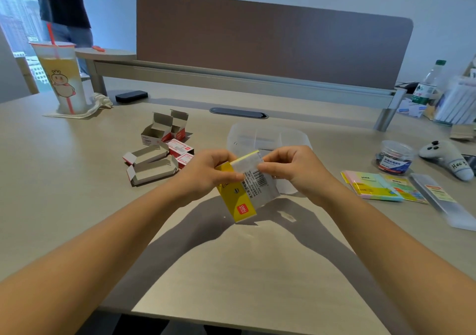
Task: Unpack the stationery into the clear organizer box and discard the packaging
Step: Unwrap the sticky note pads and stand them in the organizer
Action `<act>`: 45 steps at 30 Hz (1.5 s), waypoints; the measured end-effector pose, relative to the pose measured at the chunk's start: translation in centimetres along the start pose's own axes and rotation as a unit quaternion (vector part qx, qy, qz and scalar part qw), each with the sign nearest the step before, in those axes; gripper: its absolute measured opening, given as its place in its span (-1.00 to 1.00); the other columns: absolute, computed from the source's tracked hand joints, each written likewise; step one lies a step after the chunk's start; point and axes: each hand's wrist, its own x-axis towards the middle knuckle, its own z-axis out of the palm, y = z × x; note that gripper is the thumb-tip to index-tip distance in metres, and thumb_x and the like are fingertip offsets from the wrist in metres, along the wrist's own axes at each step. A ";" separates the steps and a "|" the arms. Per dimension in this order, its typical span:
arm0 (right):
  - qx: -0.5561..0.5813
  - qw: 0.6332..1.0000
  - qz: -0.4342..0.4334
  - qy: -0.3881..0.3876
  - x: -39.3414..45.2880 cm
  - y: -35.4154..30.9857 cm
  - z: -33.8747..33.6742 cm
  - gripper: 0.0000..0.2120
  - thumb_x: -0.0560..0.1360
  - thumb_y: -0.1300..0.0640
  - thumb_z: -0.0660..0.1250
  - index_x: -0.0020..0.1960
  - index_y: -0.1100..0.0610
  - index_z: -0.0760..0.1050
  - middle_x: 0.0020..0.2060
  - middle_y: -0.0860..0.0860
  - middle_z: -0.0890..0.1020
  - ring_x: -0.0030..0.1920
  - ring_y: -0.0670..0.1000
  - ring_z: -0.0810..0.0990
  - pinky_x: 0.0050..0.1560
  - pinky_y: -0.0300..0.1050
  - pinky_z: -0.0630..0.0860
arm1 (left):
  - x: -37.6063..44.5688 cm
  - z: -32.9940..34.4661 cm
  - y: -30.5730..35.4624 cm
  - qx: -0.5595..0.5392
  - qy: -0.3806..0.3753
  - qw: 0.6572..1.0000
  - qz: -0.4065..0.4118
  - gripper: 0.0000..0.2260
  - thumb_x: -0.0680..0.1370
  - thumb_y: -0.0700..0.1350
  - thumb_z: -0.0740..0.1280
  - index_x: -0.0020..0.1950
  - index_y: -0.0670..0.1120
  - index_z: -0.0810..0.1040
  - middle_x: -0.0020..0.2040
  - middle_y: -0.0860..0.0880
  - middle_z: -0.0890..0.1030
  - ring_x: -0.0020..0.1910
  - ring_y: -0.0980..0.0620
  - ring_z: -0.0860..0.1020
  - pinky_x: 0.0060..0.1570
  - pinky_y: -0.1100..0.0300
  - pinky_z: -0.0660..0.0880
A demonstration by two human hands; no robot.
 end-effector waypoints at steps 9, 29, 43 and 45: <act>0.097 0.994 0.046 -0.017 0.9 -1.1 -0.7 -0.89 0.44 0.24 0.29 -0.26 0.19 0.51 -0.26 0.02 0.58 -0.17 -0.02 0.56 -0.12 -0.19 0.56 | 0.4 -1.3 0.8 -0.029 -0.004 1.000 0.002 -0.88 0.47 -0.21 0.29 -0.21 0.00 0.45 -0.19 0.07 0.50 -0.21 0.10 0.52 -0.28 0.33 0.52; 0.004 0.995 -0.068 0.067 3.6 -2.8 -0.6 -0.82 0.50 0.22 0.22 -0.28 0.10 0.43 -0.30 -0.05 0.53 -0.26 -0.10 0.52 -0.32 -0.37 0.53 | 2.0 -2.9 1.5 -0.038 -0.004 0.999 0.009 -0.92 0.50 -0.16 0.24 -0.18 -0.02 0.41 -0.15 0.05 0.53 -0.16 0.09 0.55 -0.29 0.36 0.55; 0.094 0.964 -0.001 0.250 9.8 -1.5 -4.8 -0.78 0.55 0.19 0.16 -0.27 0.13 0.41 -0.20 0.05 0.57 -0.22 -0.07 0.57 -0.22 -0.28 0.57 | 6.5 -4.3 1.0 -0.114 0.078 0.990 -0.009 -0.92 0.50 -0.19 0.25 -0.18 -0.04 0.43 -0.18 0.01 0.54 -0.23 0.09 0.56 -0.37 0.39 0.54; 0.038 0.962 -0.014 0.271 10.4 -0.7 -5.2 -0.78 0.55 0.19 0.16 -0.27 0.11 0.40 -0.16 0.06 0.57 -0.18 -0.04 0.57 -0.26 -0.33 0.57 | 7.2 -4.4 0.7 -0.132 0.087 0.987 -0.016 -0.93 0.50 -0.18 0.25 -0.17 -0.04 0.44 -0.18 0.01 0.55 -0.27 0.09 0.59 -0.36 0.38 0.55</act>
